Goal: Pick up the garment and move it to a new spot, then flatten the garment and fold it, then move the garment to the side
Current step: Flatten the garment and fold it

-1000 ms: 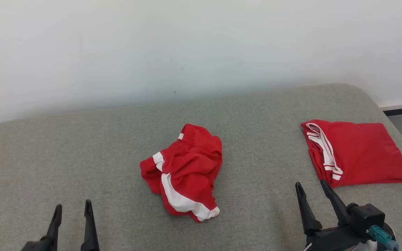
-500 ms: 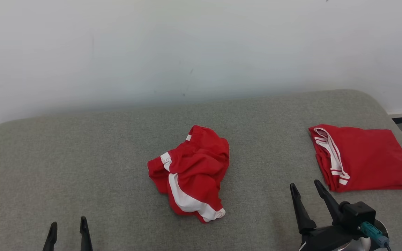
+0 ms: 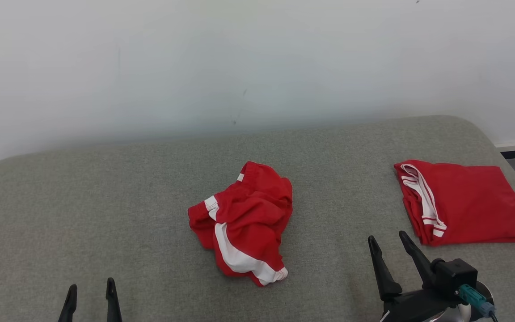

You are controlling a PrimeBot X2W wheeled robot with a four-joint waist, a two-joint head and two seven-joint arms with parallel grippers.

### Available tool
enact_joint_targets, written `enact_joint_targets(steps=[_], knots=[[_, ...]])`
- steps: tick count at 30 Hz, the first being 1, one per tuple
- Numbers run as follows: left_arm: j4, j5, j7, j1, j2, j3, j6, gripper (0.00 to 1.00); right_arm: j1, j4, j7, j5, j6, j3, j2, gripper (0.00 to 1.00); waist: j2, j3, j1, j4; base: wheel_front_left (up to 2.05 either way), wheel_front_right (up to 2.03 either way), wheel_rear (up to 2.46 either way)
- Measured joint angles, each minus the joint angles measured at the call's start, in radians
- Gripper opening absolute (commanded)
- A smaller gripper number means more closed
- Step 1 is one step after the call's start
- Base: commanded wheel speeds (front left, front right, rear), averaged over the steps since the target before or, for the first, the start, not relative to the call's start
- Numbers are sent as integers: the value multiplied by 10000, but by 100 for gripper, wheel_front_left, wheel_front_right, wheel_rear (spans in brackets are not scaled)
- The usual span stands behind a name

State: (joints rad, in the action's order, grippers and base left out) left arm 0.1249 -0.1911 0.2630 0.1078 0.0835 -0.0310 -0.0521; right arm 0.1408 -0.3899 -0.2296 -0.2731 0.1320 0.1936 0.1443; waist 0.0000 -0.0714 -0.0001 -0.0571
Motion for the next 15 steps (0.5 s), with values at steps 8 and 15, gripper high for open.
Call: enact_joint_targets(steps=[8,15], knots=[[81,54,0,-25,-67,-81,171,100,18,-79,-84,-82,0,86,-12,100,0,-14,0,-30,0,0,0],[355,69,-2,-441,6,-23,355,100,29,-61,-86,-84,0,188,-17,100,0,44,0,-77,0,0,0]])
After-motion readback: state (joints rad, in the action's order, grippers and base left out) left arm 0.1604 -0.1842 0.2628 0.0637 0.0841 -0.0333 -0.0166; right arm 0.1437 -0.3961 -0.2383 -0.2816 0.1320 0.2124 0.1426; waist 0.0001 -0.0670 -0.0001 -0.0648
